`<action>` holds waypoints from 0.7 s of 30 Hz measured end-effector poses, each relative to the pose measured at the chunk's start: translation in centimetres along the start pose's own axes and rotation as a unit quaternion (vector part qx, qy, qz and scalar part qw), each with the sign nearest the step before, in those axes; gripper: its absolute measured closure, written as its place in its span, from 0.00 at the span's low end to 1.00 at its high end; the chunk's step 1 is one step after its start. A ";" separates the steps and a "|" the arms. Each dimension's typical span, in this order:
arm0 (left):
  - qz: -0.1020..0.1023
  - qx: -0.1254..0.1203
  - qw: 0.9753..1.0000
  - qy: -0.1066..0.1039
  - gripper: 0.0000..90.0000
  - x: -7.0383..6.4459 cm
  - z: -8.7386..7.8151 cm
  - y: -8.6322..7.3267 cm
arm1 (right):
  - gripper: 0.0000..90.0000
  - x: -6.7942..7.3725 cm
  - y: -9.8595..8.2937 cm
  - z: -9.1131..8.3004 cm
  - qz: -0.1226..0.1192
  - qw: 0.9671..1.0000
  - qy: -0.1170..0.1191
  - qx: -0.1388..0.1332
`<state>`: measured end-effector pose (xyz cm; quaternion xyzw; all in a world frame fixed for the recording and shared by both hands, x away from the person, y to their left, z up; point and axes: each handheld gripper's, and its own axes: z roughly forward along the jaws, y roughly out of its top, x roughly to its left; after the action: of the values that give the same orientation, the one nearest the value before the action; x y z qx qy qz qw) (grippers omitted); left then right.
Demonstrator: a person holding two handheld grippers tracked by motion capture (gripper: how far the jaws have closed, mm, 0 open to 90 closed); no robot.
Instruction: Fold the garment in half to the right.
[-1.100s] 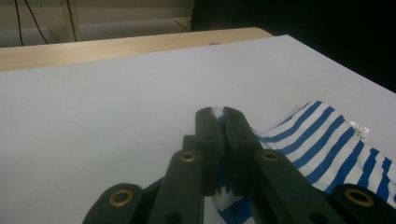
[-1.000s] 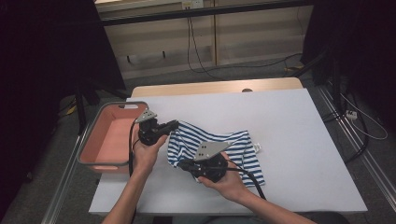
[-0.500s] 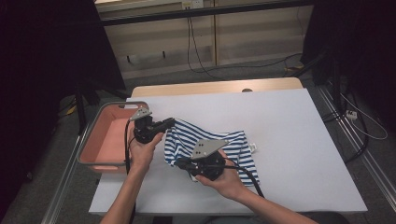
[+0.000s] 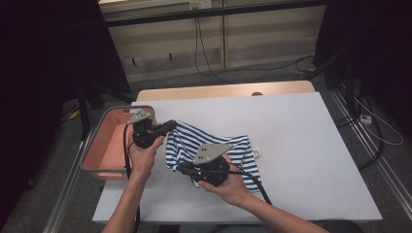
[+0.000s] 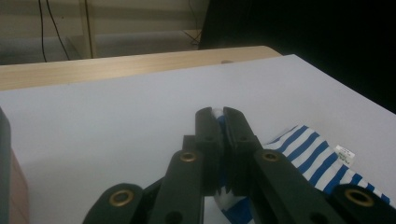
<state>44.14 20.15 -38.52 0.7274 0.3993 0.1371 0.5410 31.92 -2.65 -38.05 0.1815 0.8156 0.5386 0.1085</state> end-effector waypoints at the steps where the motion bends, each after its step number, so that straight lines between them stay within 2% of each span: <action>1: -0.001 0.000 1.000 0.001 0.96 0.1 -0.1 0.0 | 0.95 0.0 0.1 0.1 0.001 1.000 0.002 -0.001; 10: -0.001 -0.002 1.000 0.009 0.96 0.5 -0.7 0.4 | 0.95 0.2 0.5 1.1 0.001 1.000 0.007 -0.002; 21: -0.004 -0.017 1.000 0.011 0.96 1.3 -2.0 1.1 | 0.95 0.3 1.8 1.7 -0.004 1.000 0.011 -0.014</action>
<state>44.20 22.29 -37.06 0.7151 0.4056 0.1499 0.5492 32.57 -0.47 -37.10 0.1704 0.8099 0.5515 0.1043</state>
